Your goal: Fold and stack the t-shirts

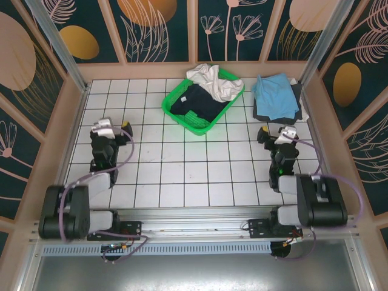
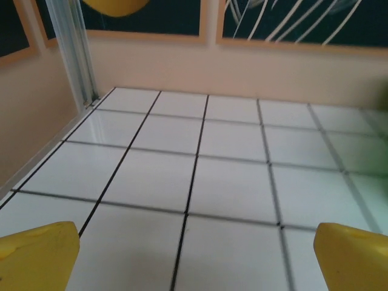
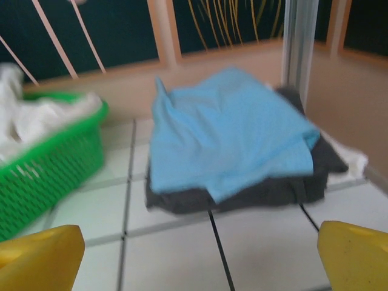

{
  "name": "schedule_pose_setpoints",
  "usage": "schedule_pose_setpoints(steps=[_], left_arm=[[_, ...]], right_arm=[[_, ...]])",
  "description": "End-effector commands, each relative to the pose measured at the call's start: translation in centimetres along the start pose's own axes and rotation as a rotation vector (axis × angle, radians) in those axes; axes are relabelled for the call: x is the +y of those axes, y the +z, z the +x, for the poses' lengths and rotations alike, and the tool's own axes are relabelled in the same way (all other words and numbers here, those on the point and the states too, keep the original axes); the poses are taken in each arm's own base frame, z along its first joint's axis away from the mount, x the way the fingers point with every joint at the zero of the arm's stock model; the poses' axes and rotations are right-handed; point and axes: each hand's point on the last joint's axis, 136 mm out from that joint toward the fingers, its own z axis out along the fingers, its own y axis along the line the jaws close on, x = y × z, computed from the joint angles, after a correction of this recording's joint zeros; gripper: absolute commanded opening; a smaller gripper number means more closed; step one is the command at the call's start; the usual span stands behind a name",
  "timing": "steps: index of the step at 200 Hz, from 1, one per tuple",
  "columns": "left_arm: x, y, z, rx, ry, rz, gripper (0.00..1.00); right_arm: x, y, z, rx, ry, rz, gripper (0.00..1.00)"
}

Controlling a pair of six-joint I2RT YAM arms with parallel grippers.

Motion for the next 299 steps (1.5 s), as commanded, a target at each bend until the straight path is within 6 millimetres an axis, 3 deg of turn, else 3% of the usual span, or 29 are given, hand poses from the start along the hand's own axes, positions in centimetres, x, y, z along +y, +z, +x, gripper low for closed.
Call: schedule_pose_setpoints(steps=[1, 9, 17, 42, 60, 80, 103, 121, 125, 135, 157, 180, 195, 210, 225, 269, 299], left_arm=[[0.0, -0.5, -5.4, 0.029, -0.431, -0.076, 0.99], [0.2, -1.0, -4.5, 0.142, -0.576, -0.141, 0.99], [-1.3, -0.9, -5.1, 0.185, -0.593, -0.070, 0.99], [-9.6, -1.1, -5.6, 0.248, -0.582, 0.348, 0.99], [-15.1, -1.4, -4.1, 0.335, -0.418, 0.369, 0.99], [-23.1, -2.7, -3.0, 0.420, -0.225, 0.463, 0.99], [-31.5, -4.4, 0.4, 0.526, 0.018, 0.572, 0.99], [-36.4, -5.7, 3.4, 0.579, 0.218, 0.594, 0.99], [-37.4, -5.8, 5.2, 0.608, 0.271, 0.596, 0.99], [-39.2, -5.9, 7.1, 0.630, 0.369, 0.591, 0.99], [-39.8, -3.6, 10.6, 0.684, 0.511, 0.457, 0.98], [-39.8, -1.5, 12.8, 0.710, 0.614, 0.371, 0.77], [-39.7, -0.5, 14.0, 0.725, 0.655, 0.329, 0.80], [-39.7, 0.1, 14.6, 0.723, 0.679, 0.310, 0.88], [-39.7, 0.5, 15.1, 0.732, 0.678, 0.315, 0.88], [-38.5, 2.4, 15.9, 0.790, 0.640, 0.330, 0.78], [-37.3, 2.1, 17.4, 0.849, 0.691, 0.366, 0.63]], right_arm=[[-0.2, -1.2, -5.8, -0.120, 0.257, 0.032, 0.99], [-0.7, -1.9, -5.9, -0.106, 0.407, 0.037, 0.99], [-0.7, -2.6, -5.5, -0.070, 0.514, 0.000, 0.99], [1.4, -5.7, -7.1, -0.123, 0.558, -0.297, 0.99], [-0.1, -5.0, -6.2, -0.026, 0.592, -0.254, 0.99], [-1.1, -4.2, -5.0, 0.055, 0.592, -0.189, 0.99], [-0.2, -3.7, -4.3, 0.138, 0.550, -0.198, 0.99], [-0.7, -3.5, -3.6, 0.171, 0.515, -0.145, 0.99], [-0.9, -3.5, -3.4, 0.175, 0.512, -0.132, 0.99], [-1.2, -3.5, -3.1, 0.180, 0.508, -0.110, 0.99], [-1.0, -3.6, -3.2, 0.181, 0.502, -0.125, 0.99], [-0.7, -3.7, -3.2, 0.179, 0.500, -0.144, 0.99], [-0.5, -3.8, -3.2, 0.183, 0.496, -0.152, 0.99], [-0.2, -3.9, -3.3, 0.181, 0.493, -0.170, 0.99], [0.0, -4.0, -3.4, 0.177, 0.493, -0.183, 0.99], [0.3, -4.2, -3.4, 0.174, 0.487, -0.203, 0.99], [0.0, -4.2, -3.2, 0.179, 0.486, -0.185, 0.99]])
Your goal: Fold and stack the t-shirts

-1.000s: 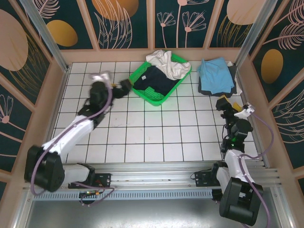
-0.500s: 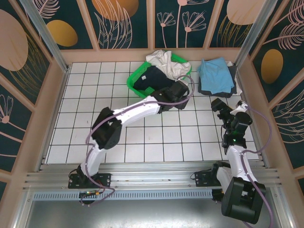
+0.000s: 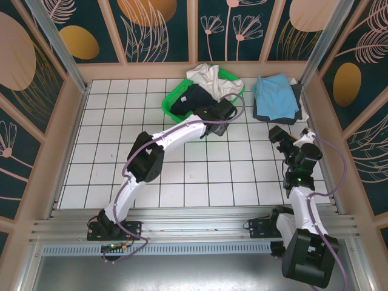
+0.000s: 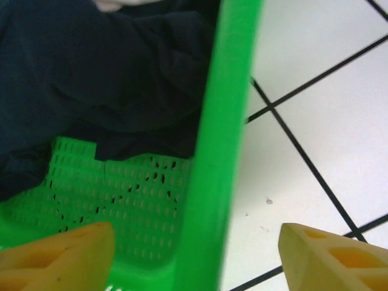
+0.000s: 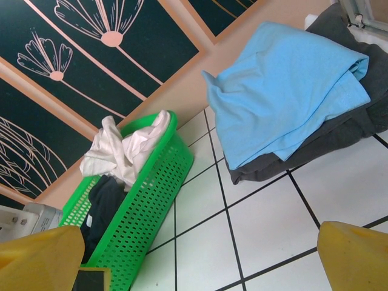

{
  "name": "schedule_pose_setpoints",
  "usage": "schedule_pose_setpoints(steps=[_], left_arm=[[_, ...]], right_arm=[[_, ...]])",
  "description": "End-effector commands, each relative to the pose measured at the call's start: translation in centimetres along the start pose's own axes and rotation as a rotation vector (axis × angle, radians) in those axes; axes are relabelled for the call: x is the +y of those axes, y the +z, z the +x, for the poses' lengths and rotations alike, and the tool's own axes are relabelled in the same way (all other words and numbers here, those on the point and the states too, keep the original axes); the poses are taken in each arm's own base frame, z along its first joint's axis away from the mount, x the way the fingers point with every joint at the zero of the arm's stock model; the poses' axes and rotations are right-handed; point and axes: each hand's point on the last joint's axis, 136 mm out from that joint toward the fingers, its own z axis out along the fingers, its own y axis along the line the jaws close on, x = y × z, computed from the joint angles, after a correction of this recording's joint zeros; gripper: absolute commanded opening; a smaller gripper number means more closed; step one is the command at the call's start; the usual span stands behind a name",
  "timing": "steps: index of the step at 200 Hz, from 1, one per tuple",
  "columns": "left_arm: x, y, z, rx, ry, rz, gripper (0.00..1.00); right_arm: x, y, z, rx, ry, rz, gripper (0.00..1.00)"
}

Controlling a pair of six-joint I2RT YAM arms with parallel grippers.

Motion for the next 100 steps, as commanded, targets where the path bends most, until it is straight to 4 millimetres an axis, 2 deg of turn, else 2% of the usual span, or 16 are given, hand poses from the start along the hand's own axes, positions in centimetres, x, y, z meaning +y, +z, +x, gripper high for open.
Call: schedule_pose_setpoints(steps=[1, 22, 56, 68, 86, 100], left_arm=[[0.3, 0.8, 2.0, 0.076, 0.065, 0.027, 0.63], [1.0, 0.8, 3.1, 0.113, 0.107, 0.039, 0.58], [5.1, -0.2, 3.8, 0.126, 0.080, -0.051, 0.15], [6.9, -0.8, 4.3, 0.123, 0.061, -0.088, 0.05], [9.7, -1.4, 5.7, 0.141, 0.061, -0.128, 0.00], [13.4, -1.3, 6.9, 0.161, 0.045, -0.198, 0.00]], right_arm=[[0.7, -0.2, -0.2, -0.007, -0.026, -0.026, 0.99], [0.6, -0.2, -0.2, -0.009, -0.025, -0.023, 0.99], [0.6, -0.3, -0.2, -0.011, -0.027, -0.017, 0.99], [0.4, -0.3, -0.3, -0.014, -0.026, -0.010, 0.99], [0.4, -0.3, -0.3, -0.021, -0.028, -0.011, 0.99], [0.5, -0.4, -0.4, -0.027, -0.029, -0.018, 0.99]])
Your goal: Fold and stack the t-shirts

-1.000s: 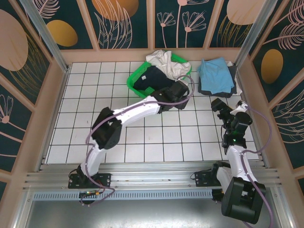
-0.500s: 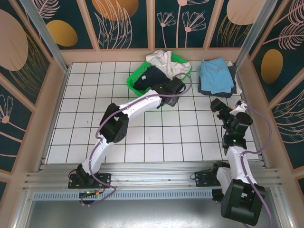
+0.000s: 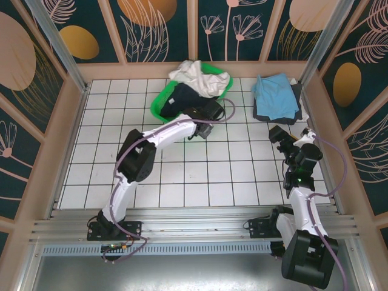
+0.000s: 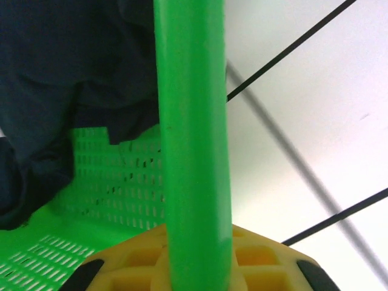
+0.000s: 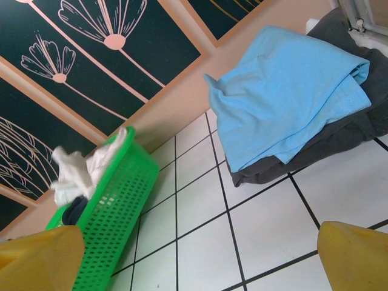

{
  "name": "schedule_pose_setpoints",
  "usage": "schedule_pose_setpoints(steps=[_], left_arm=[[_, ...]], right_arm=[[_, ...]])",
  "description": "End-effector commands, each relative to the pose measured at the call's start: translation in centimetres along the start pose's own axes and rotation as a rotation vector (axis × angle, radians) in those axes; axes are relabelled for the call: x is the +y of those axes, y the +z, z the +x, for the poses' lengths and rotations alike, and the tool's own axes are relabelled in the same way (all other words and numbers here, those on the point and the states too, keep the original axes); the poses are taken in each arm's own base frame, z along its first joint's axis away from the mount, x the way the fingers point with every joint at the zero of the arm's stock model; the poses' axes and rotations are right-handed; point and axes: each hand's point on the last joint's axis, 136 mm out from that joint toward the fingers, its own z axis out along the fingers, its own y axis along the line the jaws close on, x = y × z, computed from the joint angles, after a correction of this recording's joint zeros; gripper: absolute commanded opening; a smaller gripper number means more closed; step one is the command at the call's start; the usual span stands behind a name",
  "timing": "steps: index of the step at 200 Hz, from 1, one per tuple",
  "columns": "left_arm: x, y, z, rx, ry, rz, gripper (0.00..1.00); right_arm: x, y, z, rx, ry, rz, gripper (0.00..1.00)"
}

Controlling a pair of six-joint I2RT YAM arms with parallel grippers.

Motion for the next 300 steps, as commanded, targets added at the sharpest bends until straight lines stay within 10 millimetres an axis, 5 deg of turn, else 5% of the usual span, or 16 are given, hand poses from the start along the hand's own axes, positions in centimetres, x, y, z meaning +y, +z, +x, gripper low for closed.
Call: schedule_pose_setpoints(steps=[1, 51, 125, 231, 243, 255, 261, 300], left_arm=[[6.4, 0.7, 2.6, 0.045, -0.116, -0.105, 0.00], [18.9, 2.5, 7.6, 0.109, -0.267, -0.210, 0.00], [29.2, 4.8, 15.3, 0.236, -0.384, -0.327, 0.00], [33.2, 3.7, 19.8, 0.260, -0.427, -0.491, 0.00], [33.3, 3.3, 19.5, 0.247, -0.436, -0.493, 0.12], [33.6, 2.7, 19.1, 0.227, -0.457, -0.494, 0.57], [33.7, 2.5, 18.8, 0.217, -0.474, -0.492, 0.72], [33.4, 1.7, 18.9, 0.239, -0.560, -0.475, 0.74]], right_arm=[[0.3, -0.2, -0.1, -0.017, -0.024, -0.013, 0.99], [0.2, -0.2, -0.1, -0.024, -0.021, -0.011, 0.99], [-0.1, -0.2, -0.2, -0.031, -0.025, 0.005, 0.99], [-0.3, 0.8, 0.2, 0.003, -0.019, -0.001, 0.99], [-0.4, 0.8, 0.4, 0.011, -0.020, 0.002, 0.99], [-0.5, 0.8, 0.3, 0.010, -0.023, 0.006, 0.99], [-0.4, 0.8, 0.3, 0.007, -0.024, 0.006, 0.99], [-0.4, 0.7, 0.2, 0.004, -0.025, 0.002, 0.99]])
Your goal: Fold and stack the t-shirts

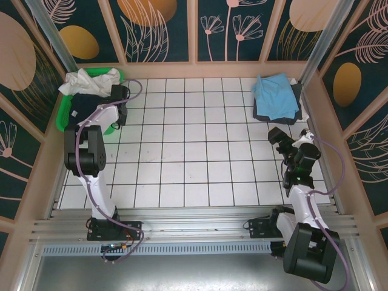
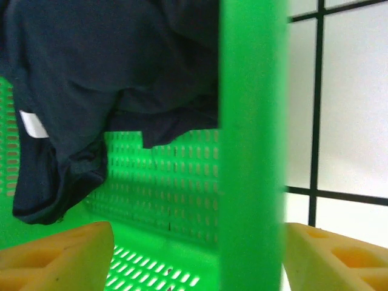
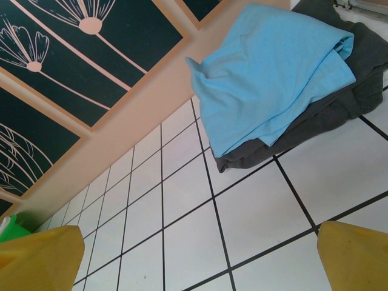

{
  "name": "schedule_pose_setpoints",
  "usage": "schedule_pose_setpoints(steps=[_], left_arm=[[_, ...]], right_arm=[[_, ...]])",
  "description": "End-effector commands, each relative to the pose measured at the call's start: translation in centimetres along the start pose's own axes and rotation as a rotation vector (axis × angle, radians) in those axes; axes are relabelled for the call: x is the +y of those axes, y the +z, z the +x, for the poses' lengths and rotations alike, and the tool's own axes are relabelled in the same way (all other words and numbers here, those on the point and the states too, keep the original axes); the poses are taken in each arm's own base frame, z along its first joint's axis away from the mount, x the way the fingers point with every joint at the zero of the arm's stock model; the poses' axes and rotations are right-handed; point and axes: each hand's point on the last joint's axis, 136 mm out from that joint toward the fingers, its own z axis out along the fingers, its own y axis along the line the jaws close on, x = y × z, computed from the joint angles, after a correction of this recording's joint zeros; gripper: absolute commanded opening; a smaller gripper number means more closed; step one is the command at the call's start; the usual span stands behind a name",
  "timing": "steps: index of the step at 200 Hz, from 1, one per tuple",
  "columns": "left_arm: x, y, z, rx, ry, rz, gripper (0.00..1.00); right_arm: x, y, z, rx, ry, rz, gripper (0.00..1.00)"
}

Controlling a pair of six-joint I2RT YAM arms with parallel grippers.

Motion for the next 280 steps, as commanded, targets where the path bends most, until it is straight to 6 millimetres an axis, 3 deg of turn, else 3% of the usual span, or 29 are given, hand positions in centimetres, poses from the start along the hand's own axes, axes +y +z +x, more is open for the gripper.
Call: schedule_pose_setpoints(steps=[1, 55, 84, 122, 156, 173, 189, 206, 238, 252, 280], left_arm=[[1.8, -1.8, -0.6, -0.005, -0.097, -0.031, 0.74], [3.4, -1.4, 3.0, 0.105, -0.163, -0.165, 0.78], [3.8, -1.9, 3.2, 0.116, -0.200, -0.173, 0.81], [2.2, -3.5, 0.6, 0.058, -0.275, 0.003, 0.82], [0.8, -6.5, -3.7, -0.075, -0.421, 0.217, 0.90], [1.6, -7.8, -5.4, -0.144, -0.517, 0.239, 0.98], [3.5, -8.3, -6.6, -0.175, -0.609, 0.191, 0.99], [6.1, -7.8, -7.8, -0.183, -0.716, 0.161, 0.99], [10.6, -4.1, -9.5, -0.186, -0.919, 0.237, 0.94], [11.5, -2.5, -10.6, -0.193, -0.944, 0.254, 0.92], [11.6, 0.9, -12.7, -0.180, -0.954, 0.270, 0.91]], right_arm=[[1.2, -0.1, -1.2, -0.040, -0.046, -0.041, 0.99], [1.4, -0.1, -1.1, -0.037, -0.042, -0.055, 0.99], [1.5, -0.1, -1.1, -0.036, -0.042, -0.061, 0.99], [1.6, -0.1, -1.0, -0.035, -0.041, -0.068, 0.99], [1.8, -0.2, -0.9, -0.034, -0.042, -0.080, 0.99], [1.9, -0.2, -0.9, -0.032, -0.044, -0.082, 0.99], [2.2, -0.4, -1.0, -0.034, -0.049, -0.093, 0.99], [2.5, -0.6, -1.1, -0.036, -0.058, -0.105, 0.97], [3.0, -0.5, -0.9, -0.022, -0.081, -0.112, 0.94], [3.1, -0.1, -0.7, -0.009, -0.098, -0.100, 0.94], [3.5, 0.6, -0.1, 0.027, -0.125, -0.092, 0.93]])
